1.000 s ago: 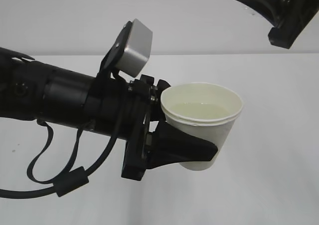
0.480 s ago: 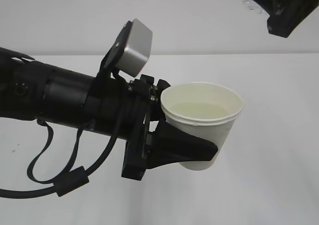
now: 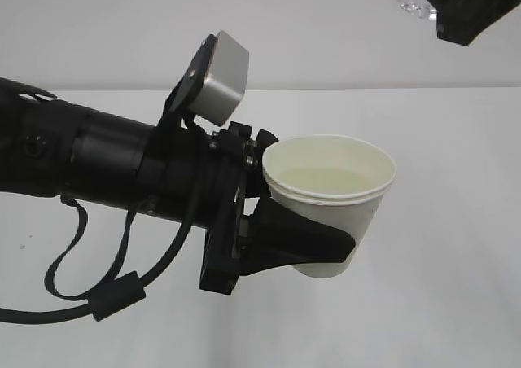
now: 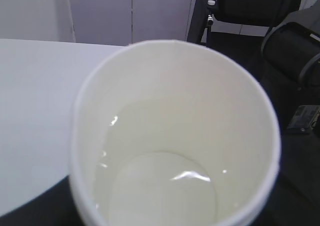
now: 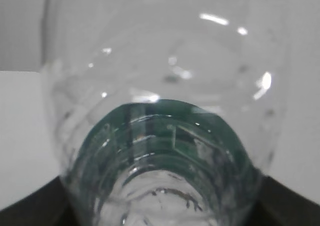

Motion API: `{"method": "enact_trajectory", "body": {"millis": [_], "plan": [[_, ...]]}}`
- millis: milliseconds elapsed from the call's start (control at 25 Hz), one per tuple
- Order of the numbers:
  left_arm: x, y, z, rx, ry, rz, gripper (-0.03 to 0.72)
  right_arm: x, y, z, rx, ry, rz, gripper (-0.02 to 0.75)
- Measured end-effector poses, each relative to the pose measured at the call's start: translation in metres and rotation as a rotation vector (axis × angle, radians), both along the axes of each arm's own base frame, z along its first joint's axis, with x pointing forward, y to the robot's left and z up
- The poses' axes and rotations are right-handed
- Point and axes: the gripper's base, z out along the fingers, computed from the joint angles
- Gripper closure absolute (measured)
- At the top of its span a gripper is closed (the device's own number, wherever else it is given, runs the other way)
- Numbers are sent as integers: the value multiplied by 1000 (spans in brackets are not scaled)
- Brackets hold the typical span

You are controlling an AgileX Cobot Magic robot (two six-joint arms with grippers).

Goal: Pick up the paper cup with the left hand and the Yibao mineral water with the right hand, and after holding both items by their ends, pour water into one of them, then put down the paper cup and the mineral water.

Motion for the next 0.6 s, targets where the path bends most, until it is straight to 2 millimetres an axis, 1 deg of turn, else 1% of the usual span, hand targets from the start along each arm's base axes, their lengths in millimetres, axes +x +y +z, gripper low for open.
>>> {"method": "enact_trajectory", "body": {"millis": [600], "plan": [[0,0,0,-1,1,4,243,2,-4,0,110,66,-49,265]]}}
